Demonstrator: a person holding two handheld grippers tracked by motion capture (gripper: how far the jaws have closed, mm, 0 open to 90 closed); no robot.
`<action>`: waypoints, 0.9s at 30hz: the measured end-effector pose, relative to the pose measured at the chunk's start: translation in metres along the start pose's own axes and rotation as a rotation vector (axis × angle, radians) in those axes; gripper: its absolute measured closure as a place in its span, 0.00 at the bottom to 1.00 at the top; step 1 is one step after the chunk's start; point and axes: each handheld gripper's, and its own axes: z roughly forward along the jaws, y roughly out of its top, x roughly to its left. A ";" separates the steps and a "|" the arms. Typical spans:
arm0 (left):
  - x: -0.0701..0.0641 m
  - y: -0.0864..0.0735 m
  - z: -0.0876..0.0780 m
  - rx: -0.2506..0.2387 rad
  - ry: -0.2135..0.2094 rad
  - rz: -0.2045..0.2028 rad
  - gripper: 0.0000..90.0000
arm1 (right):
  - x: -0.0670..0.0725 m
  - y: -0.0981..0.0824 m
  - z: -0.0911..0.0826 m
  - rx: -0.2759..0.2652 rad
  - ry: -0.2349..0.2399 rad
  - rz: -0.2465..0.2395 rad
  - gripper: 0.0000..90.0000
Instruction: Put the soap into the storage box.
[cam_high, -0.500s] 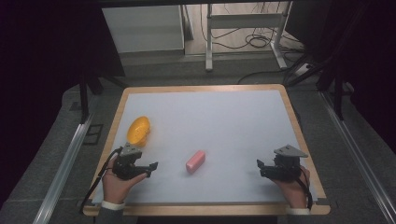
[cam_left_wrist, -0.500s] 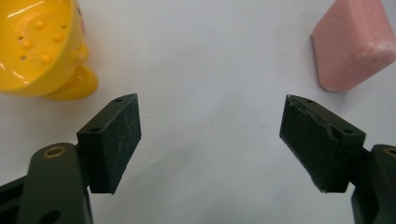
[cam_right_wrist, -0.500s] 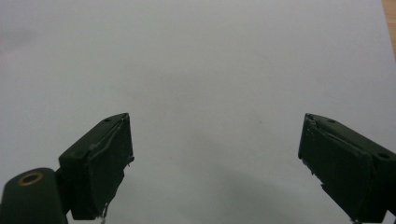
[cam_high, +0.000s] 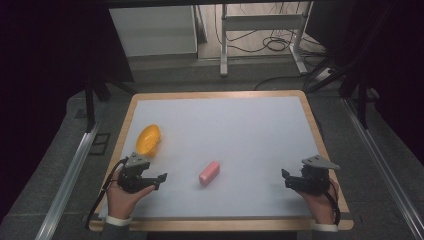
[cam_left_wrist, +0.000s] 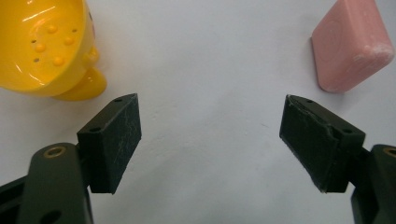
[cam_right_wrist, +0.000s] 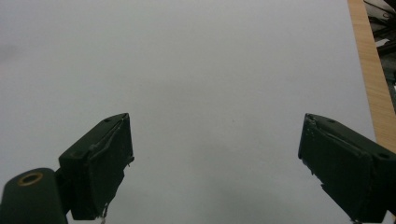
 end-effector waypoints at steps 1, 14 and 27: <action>0.000 0.000 0.001 0.002 -0.001 0.002 0.24 | -0.001 -0.001 0.000 0.004 -0.003 0.004 0.11; 0.003 0.002 -0.007 -0.035 -0.030 -0.020 0.24 | -0.002 -0.002 -0.003 -0.018 -0.007 0.007 0.11; -0.010 0.021 -0.019 -0.037 -0.013 -0.012 0.26 | -0.003 -0.006 -0.003 -0.010 0.022 0.019 0.11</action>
